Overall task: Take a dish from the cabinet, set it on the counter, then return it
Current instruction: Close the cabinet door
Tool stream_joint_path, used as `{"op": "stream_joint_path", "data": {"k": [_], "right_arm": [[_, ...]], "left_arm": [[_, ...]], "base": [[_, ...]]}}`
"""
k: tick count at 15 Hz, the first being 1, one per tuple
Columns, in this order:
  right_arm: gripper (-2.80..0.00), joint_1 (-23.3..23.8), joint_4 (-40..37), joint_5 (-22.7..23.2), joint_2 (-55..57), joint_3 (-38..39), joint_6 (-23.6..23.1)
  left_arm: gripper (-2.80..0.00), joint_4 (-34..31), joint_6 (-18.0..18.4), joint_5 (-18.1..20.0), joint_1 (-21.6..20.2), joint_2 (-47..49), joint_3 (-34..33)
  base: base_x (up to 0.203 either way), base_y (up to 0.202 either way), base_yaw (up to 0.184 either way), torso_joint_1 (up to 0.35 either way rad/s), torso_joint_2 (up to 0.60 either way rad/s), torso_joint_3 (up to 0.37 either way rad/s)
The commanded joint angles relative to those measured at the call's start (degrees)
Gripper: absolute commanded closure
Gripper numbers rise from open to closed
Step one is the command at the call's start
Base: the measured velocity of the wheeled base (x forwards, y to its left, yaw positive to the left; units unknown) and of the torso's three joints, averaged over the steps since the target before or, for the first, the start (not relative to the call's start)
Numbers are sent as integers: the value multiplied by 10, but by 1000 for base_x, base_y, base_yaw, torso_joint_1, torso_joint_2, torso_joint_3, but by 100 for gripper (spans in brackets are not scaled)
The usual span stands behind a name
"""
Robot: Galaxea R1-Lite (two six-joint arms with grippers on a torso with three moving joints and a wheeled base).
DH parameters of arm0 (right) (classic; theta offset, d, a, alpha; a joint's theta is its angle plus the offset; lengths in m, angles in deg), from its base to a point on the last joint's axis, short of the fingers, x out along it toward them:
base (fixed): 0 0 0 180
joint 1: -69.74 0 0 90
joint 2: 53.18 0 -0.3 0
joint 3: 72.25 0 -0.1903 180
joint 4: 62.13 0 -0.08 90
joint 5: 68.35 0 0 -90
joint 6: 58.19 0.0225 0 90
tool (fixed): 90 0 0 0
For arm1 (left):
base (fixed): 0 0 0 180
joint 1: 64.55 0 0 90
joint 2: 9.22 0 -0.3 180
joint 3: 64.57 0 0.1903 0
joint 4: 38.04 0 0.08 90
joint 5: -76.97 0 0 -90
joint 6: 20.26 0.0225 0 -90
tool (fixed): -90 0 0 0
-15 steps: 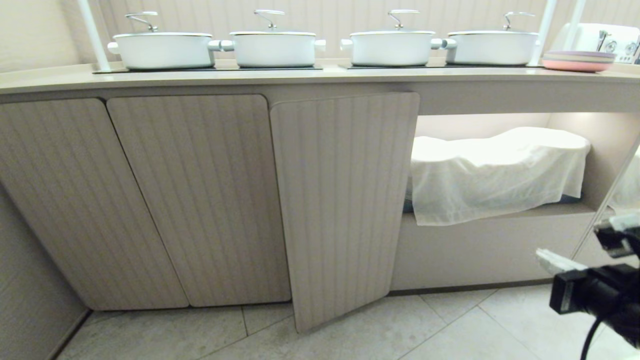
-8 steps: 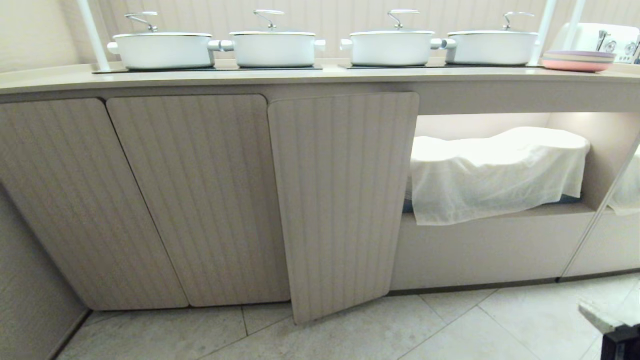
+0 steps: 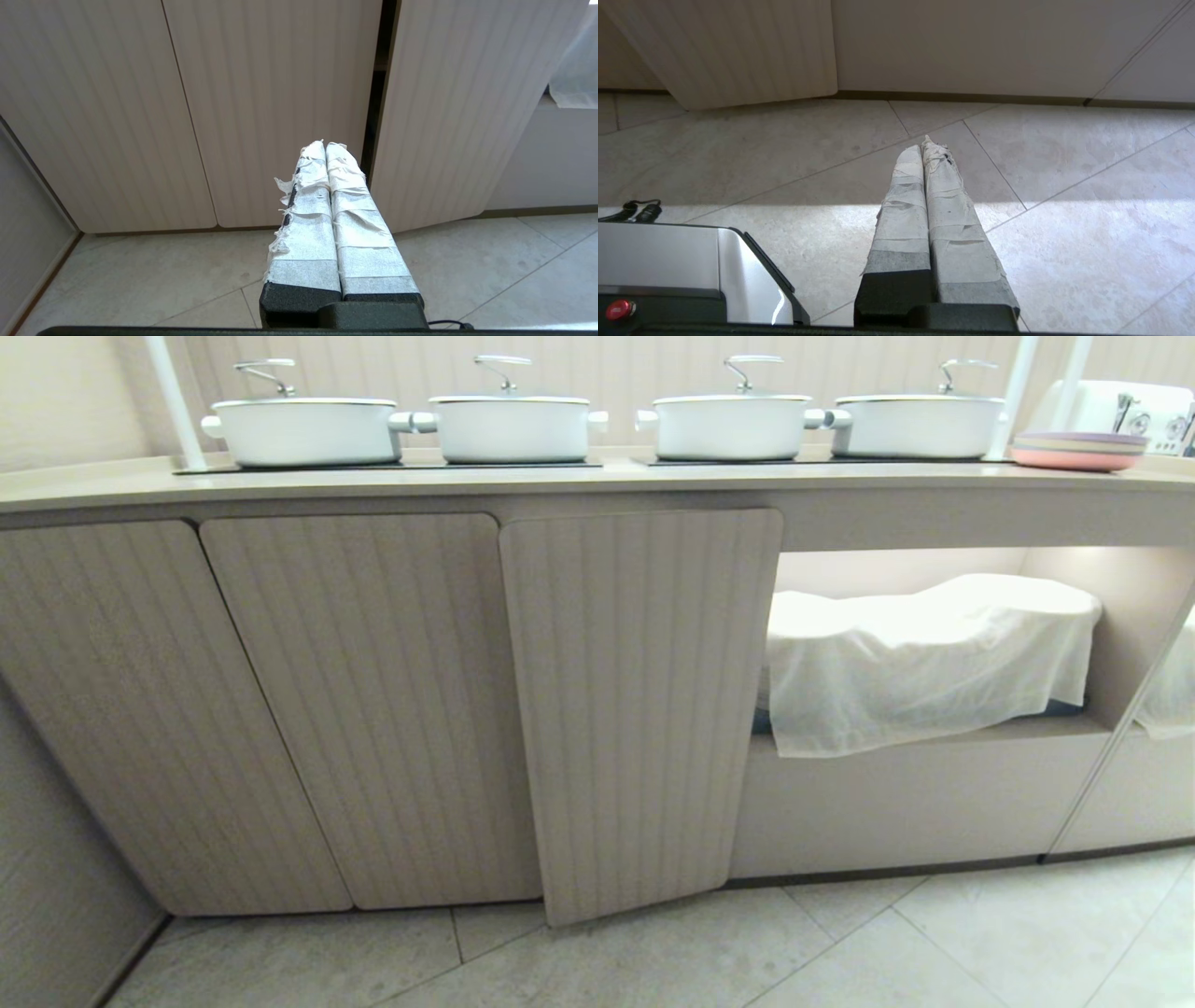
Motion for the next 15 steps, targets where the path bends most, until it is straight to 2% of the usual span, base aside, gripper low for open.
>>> {"op": "stream_joint_path", "data": {"k": [1,3,8,15], "right_arm": [[0,0,-39,8,-112,0,0],[0,-7,-73,21,-167,0,1],[0,-18,-80,27,-292,0,3],[0,-19,-80,25,-302,0,34]], "left_arm": [[0,0,0,0,0,0,0],[0,0,0,0,0,0,0],[0,0,0,-1,0,0,0],[0,0,0,0,0,0,0]], "base": [[0,0,0,0,0,0],[0,0,0,0,0,0],[0,0,0,0,0,0],[0,0,0,0,0,0]]}}
